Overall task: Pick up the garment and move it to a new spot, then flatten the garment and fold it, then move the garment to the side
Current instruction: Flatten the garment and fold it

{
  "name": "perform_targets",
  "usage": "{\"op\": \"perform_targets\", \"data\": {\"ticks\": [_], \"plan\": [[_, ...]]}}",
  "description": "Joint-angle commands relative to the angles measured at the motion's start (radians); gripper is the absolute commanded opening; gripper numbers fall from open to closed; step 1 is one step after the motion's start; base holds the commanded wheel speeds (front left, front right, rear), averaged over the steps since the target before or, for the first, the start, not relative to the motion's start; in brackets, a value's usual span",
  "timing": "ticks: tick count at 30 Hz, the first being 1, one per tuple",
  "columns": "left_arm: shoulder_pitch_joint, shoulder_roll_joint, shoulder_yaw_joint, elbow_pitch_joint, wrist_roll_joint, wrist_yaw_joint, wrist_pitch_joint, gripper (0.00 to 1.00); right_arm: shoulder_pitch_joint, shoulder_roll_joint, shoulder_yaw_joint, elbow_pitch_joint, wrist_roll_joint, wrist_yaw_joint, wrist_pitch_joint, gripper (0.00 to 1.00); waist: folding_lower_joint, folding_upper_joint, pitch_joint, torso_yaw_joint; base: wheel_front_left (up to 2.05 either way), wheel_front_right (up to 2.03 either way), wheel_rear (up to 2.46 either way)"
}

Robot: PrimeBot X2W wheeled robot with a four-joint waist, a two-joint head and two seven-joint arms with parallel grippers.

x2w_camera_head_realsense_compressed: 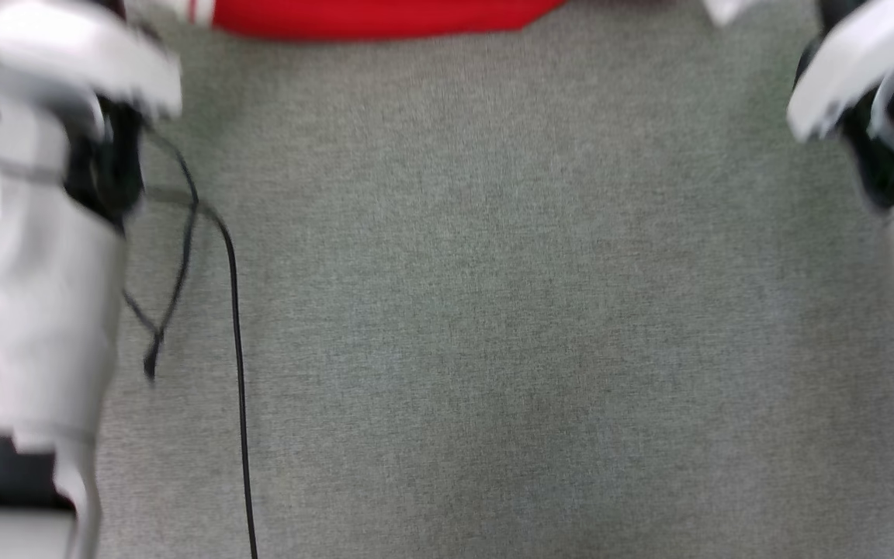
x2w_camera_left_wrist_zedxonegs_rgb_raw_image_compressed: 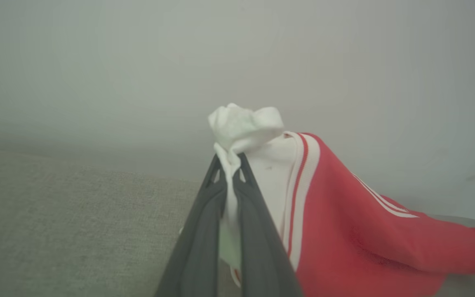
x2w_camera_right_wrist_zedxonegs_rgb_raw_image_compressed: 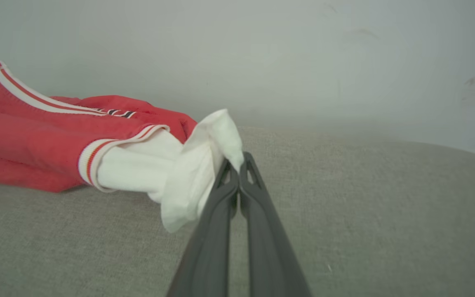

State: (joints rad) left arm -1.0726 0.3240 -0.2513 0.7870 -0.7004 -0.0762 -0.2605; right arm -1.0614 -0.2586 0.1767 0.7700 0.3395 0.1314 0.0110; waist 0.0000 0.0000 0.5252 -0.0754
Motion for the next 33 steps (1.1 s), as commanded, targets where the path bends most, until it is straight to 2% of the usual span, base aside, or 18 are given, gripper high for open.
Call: {"op": "perform_targets", "data": {"ticks": [1,8,15,24,33], "plan": [[0.024,-0.001,0.009,-0.009,0.005,0.006,-0.006,0.0,0.02,-0.004,0.002,-0.009,0.007,-0.001,-0.006,0.0,0.0,0.0,-0.029,0.005,0.0,0.0,0.0],[0.353,-0.036,0.079,-0.145,0.064,0.008,-0.006,0.0,0.295,-0.029,0.006,-0.109,0.063,-0.001,-0.016,0.0,0.0,0.0,-0.134,0.018,0.0,0.0,0.0],[0.62,-0.071,0.096,-0.251,0.114,0.014,-0.005,0.0,0.567,-0.035,-0.071,-0.235,0.086,-0.001,0.015,0.0,0.0,0.0,-0.246,0.038,0.0,0.0,0.0],[0.901,-0.082,0.088,-0.347,0.132,0.063,-0.004,0.0,0.911,0.031,-0.206,-0.419,0.064,-0.001,0.084,0.0,0.0,0.0,-0.4,0.053,0.0,0.0,0.0],[1.125,-0.082,0.063,-0.492,0.137,0.125,0.042,0.0,1.185,0.144,-0.342,-0.647,-0.007,-0.001,0.186,0.0,0.0,0.0,-0.474,0.067,0.0,0.0,0.0]]}}
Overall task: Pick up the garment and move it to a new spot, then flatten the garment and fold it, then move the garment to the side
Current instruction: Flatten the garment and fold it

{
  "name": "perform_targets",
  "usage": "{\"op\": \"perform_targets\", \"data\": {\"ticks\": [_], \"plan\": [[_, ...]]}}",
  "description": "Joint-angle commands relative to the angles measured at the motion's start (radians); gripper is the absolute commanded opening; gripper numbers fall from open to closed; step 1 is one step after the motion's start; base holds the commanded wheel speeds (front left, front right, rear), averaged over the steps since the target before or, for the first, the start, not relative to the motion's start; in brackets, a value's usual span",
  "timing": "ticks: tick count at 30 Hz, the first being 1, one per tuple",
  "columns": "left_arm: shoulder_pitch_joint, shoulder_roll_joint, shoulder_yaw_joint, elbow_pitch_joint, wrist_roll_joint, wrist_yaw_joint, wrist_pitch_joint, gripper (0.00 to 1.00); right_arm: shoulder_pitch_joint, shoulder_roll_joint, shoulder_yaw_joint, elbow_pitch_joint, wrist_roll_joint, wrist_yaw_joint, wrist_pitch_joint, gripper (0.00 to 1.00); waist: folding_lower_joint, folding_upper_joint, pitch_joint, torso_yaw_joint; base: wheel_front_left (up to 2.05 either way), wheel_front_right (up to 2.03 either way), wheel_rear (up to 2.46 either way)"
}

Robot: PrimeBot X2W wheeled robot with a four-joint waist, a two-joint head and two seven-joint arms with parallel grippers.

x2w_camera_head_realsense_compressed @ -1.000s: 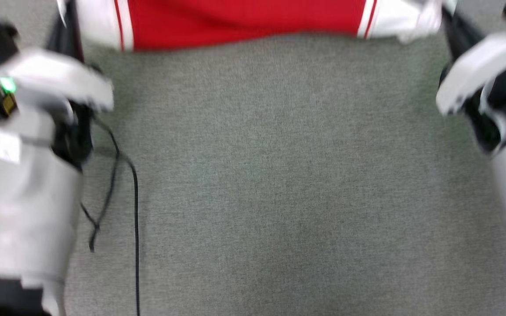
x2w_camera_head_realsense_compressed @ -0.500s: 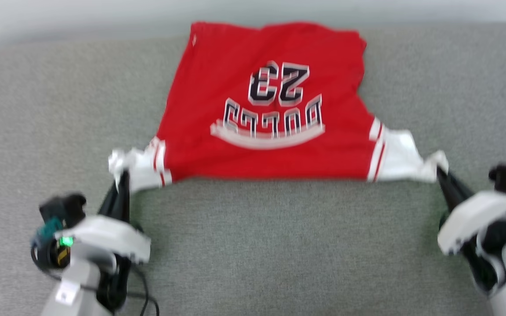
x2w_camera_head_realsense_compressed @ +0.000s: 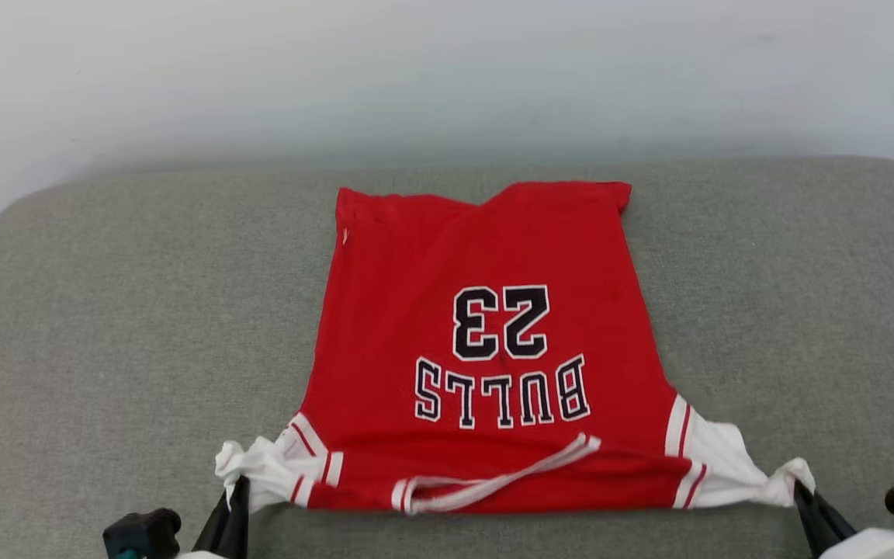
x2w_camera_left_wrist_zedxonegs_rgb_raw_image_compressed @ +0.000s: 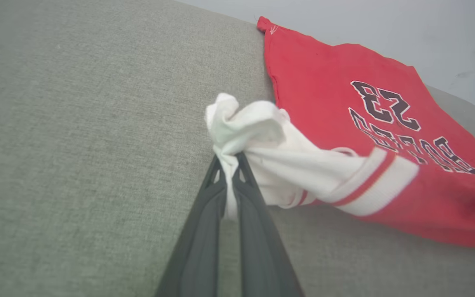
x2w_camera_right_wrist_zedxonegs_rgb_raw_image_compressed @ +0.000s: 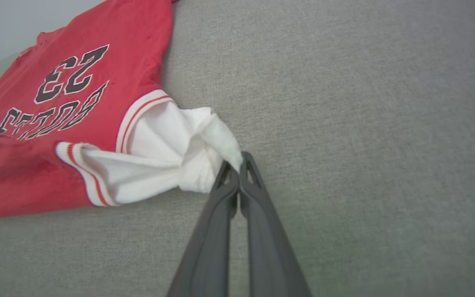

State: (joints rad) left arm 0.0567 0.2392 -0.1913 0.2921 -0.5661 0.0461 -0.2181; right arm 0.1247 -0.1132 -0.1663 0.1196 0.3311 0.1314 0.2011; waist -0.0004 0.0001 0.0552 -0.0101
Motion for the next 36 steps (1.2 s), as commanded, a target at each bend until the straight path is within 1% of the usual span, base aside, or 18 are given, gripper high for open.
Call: {"op": "perform_targets", "data": {"ticks": [1,3,4,5,6,7,12,15,17,19,22,28,31,36], "plan": [[0.008,0.004,0.003,-0.015,0.001,0.008,0.004,0.0,0.018,0.006,-0.008,-0.016,-0.011,-0.001,0.007,0.0,0.0004,-0.0001,-0.005,0.003,0.0,0.0,0.0],[0.034,0.008,-0.002,-0.049,0.005,0.019,0.014,0.0,0.053,0.023,-0.021,-0.049,-0.027,-0.001,0.023,0.02,0.0004,-0.0001,-0.005,0.007,0.0,0.0,0.0],[0.042,0.01,-0.006,-0.067,0.011,0.024,0.018,0.0,0.063,0.03,-0.023,-0.063,-0.032,-0.001,0.029,0.25,0.0004,-0.0001,-0.003,0.01,0.0,0.0,0.0],[0.047,0.016,-0.012,-0.081,0.019,0.028,0.023,0.0,0.072,0.036,-0.023,-0.073,-0.036,-0.001,0.038,0.45,0.0004,-0.0001,0.0,0.012,0.0,0.0,0.0],[0.05,0.015,-0.016,-0.099,0.02,0.032,0.026,0.0,0.078,0.04,-0.02,-0.083,-0.035,-0.001,0.042,0.82,0.0004,-0.0001,0.004,0.015,0.0,0.0,0.0],[0.05,0.014,-0.019,-0.114,0.021,0.033,0.03,0.0,0.076,0.043,-0.016,-0.092,-0.034,-0.001,0.037,1.0,0.0004,-0.0001,0.007,0.017,0.0,0.0,0.0],[0.029,0.02,-0.04,-0.17,0.037,0.038,0.052,0.0,0.011,0.049,-0.012,-0.121,-0.021,-0.001,-0.014,1.0,0.0004,-0.0001,0.032,0.034,0.0,0.0,0.0],[0.007,0.022,-0.049,-0.199,0.047,0.038,0.054,0.0,-0.067,0.034,-0.041,-0.107,-0.014,-0.001,-0.055,1.0,0.0004,-0.0001,0.061,0.048,0.0,0.0,0.0],[-0.007,0.021,-0.054,-0.218,0.055,0.04,0.056,0.0,-0.147,0.017,-0.056,-0.081,-0.008,-0.001,-0.076,1.0,0.0004,-0.0001,0.084,0.057,0.0,0.0,0.0],[-0.029,0.019,-0.061,-0.236,0.059,0.035,0.055,0.0,-0.231,-0.015,-0.069,-0.047,0.002,-0.001,-0.09,1.0,0.0004,-0.0001,0.115,0.074,0.0,0.0,0.0],[-0.068,0.014,-0.079,-0.253,0.071,0.025,0.05,0.0,-0.356,-0.063,-0.087,0.02,0.021,-0.001,-0.07,1.0,0.0004,-0.0001,0.164,0.107,0.0,0.0,0.0],[-0.161,-0.018,-0.116,-0.249,0.094,-0.002,0.017,0.0,-0.618,-0.165,-0.085,0.168,0.028,-0.001,0.043,1.0,0.0004,-0.0001,0.274,0.172,0.0,0.0,0.0],[-0.205,-0.04,-0.134,-0.237,0.101,-0.017,-0.001,0.0,-0.747,-0.214,-0.069,0.26,0.017,-0.001,0.148,1.0,0.0004,-0.0001,0.32,0.207,0.0,0.0,0.0],[-0.262,-0.07,-0.155,-0.228,0.113,-0.04,-0.023,0.0,-0.926,-0.268,-0.037,0.383,0.0,-0.001,0.326,1.0,0.0004,-0.0001,0.383,0.258,0.0,0.0,0.0]]}}
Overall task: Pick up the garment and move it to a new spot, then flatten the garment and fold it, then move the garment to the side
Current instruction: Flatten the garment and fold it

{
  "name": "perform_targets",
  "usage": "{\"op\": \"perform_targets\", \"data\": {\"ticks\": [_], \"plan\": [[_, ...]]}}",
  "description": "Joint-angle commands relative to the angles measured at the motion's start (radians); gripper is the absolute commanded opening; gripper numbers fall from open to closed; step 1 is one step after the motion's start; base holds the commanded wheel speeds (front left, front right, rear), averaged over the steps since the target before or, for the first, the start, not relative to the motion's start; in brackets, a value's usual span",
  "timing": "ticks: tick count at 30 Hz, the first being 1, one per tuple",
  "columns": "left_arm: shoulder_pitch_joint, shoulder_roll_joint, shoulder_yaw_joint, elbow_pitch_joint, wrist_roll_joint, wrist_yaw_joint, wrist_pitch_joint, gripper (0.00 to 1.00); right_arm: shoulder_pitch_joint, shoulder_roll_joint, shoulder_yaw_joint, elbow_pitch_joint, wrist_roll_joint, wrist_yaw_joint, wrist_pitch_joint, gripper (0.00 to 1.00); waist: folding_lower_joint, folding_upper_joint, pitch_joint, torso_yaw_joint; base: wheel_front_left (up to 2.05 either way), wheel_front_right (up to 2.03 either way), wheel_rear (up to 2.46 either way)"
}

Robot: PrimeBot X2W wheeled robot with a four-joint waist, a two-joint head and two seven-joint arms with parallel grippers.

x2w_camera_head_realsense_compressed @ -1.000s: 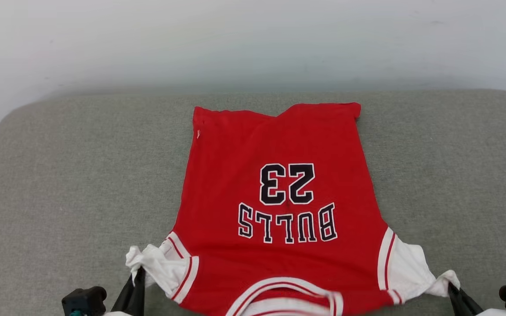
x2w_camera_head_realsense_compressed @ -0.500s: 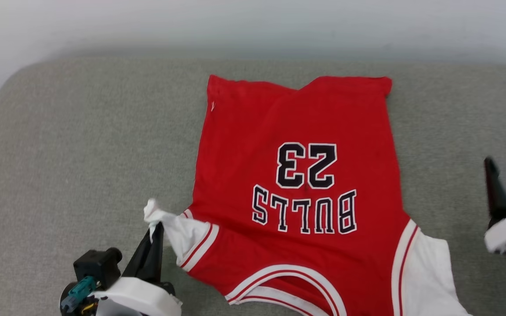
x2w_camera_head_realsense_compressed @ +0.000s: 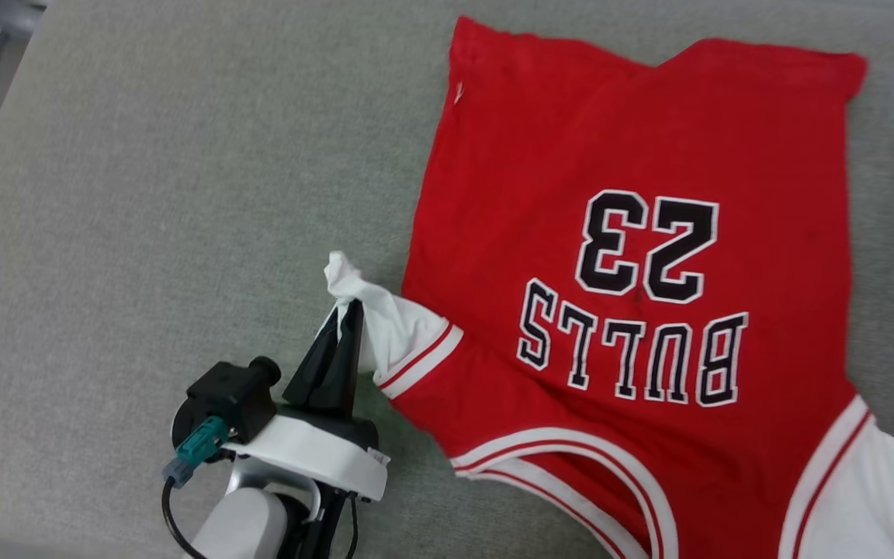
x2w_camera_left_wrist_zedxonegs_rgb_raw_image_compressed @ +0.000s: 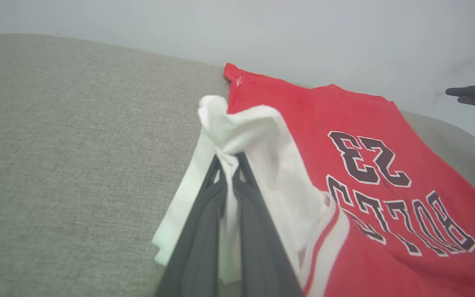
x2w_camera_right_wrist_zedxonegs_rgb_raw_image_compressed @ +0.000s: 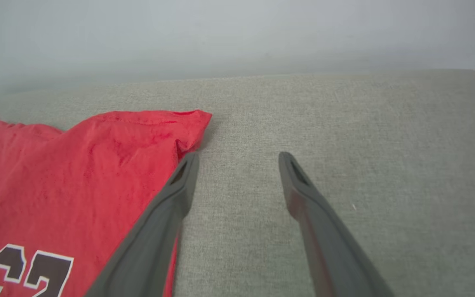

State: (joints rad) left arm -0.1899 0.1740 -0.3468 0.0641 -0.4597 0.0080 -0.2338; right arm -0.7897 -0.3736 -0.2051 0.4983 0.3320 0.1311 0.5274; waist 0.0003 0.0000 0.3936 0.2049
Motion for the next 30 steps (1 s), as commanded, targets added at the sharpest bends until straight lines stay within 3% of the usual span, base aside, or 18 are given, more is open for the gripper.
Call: {"op": "perform_targets", "data": {"ticks": [1,9,13,17,18,19,20,24,30], "plan": [[-0.026,-0.01,-0.004,0.0,0.009,-0.009,-0.01,0.0,-0.041,-0.017,0.009,0.023,-0.012,-0.001,0.036,1.0,-0.0003,0.0,0.059,0.054,0.0,0.0,0.0],[-0.084,-0.052,-0.012,0.02,0.019,-0.052,-0.029,0.0,-0.21,-0.028,0.055,0.112,-0.061,-0.001,0.173,1.0,-0.0003,0.0,0.148,0.114,0.0,0.0,0.0],[-0.095,-0.063,-0.006,0.026,0.025,-0.063,-0.031,0.0,-0.232,-0.02,0.086,0.146,-0.058,-0.001,0.22,1.0,-0.0003,0.0,0.168,0.124,0.0,0.0,0.0],[-0.1,-0.077,0.013,0.016,0.036,-0.077,-0.033,0.0,-0.202,-0.006,0.097,0.245,-0.057,-0.001,0.353,1.0,-0.0003,0.0,0.179,0.128,0.0,0.0,0.0],[-0.099,-0.079,0.016,0.014,0.039,-0.079,-0.033,0.0,-0.195,-0.004,0.09,0.268,-0.062,-0.001,0.386,0.42,-0.0003,0.0,0.18,0.129,0.0,0.0,0.0],[-0.097,-0.082,0.021,0.014,0.042,-0.084,-0.033,0.0,-0.189,-0.002,0.08,0.289,-0.071,-0.001,0.421,0.3,-0.0003,0.0,0.18,0.131,0.0,0.0,0.0],[-0.094,-0.085,0.023,0.015,0.043,-0.087,-0.033,0.0,-0.186,0.002,0.074,0.301,-0.082,-0.001,0.441,0.0,-0.0003,0.0,0.178,0.131,0.0,0.0,0.0],[-0.083,-0.095,0.039,0.025,0.053,-0.097,-0.033,0.0,-0.21,0.006,0.058,0.279,-0.113,-0.001,0.439,0.0,-0.0003,0.0,0.163,0.127,0.0,0.0,0.0],[-0.051,-0.103,0.073,0.049,0.064,-0.107,-0.033,0.0,-0.215,-0.038,0.065,0.207,-0.122,-0.001,0.414,0.0,-0.0003,0.0,0.085,0.103,0.0,0.0,0.0]]}}
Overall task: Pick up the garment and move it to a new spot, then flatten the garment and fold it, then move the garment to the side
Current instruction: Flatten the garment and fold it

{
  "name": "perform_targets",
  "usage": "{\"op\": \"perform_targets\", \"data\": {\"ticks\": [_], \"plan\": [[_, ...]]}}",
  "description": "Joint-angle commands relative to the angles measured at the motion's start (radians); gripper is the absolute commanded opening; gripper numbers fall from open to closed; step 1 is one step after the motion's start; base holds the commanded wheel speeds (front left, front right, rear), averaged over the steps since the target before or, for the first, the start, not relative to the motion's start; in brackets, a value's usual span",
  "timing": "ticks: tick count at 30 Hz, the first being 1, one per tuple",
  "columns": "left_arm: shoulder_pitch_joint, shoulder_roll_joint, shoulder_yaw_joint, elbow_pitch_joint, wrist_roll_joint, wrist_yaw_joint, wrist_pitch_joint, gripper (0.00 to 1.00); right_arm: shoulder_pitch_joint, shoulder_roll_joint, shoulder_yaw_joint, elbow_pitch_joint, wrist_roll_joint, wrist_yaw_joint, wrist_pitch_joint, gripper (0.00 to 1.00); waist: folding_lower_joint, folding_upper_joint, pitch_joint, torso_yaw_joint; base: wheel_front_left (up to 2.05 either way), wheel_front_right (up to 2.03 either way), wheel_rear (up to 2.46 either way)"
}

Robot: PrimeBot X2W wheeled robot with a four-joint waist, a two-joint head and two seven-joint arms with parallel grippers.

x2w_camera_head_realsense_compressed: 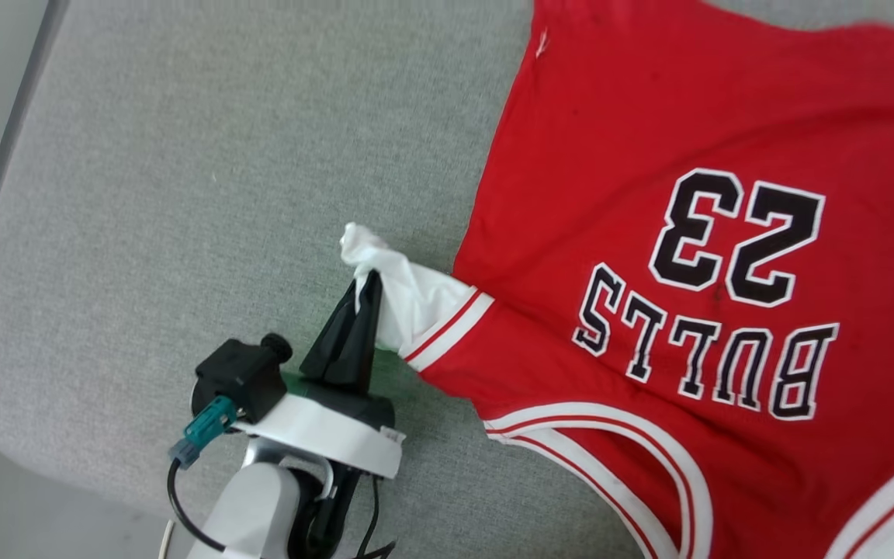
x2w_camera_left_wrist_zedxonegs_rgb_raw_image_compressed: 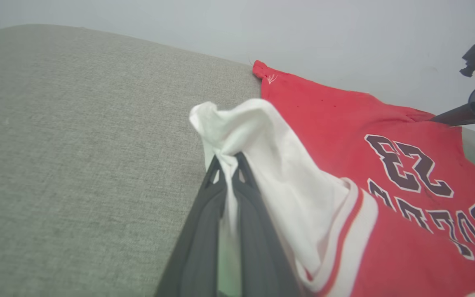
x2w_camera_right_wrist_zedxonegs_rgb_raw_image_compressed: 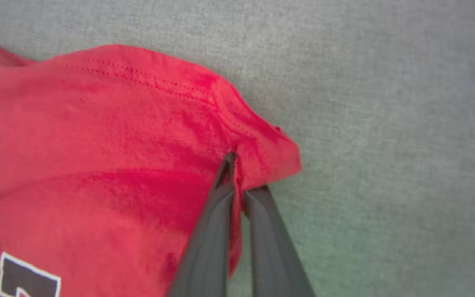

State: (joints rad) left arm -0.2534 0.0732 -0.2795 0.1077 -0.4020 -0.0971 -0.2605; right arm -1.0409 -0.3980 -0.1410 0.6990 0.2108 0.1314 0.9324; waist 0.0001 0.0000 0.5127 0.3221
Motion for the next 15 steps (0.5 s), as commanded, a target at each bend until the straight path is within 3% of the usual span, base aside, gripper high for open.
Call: {"op": "perform_targets", "data": {"ticks": [1,10,15], "plan": [[0.019,-0.002,0.014,0.007,0.009,-0.003,-0.006,0.0,0.041,-0.019,0.002,-0.012,0.004,-0.001,0.014,0.0,-0.0001,0.0,-0.052,-0.022,0.0,0.0,0.0],[0.102,0.026,0.086,0.045,0.026,0.011,-0.006,0.0,0.268,-0.058,0.016,-0.23,0.075,-0.001,0.034,0.0,-0.0001,0.0,-0.224,-0.122,0.0,0.0,0.0],[0.159,0.045,0.115,0.058,0.018,0.036,-0.003,0.0,0.489,-0.031,-0.045,-0.386,0.114,-0.001,0.05,0.0,-0.0001,0.0,-0.306,-0.193,0.0,0.0,0.0]]}}
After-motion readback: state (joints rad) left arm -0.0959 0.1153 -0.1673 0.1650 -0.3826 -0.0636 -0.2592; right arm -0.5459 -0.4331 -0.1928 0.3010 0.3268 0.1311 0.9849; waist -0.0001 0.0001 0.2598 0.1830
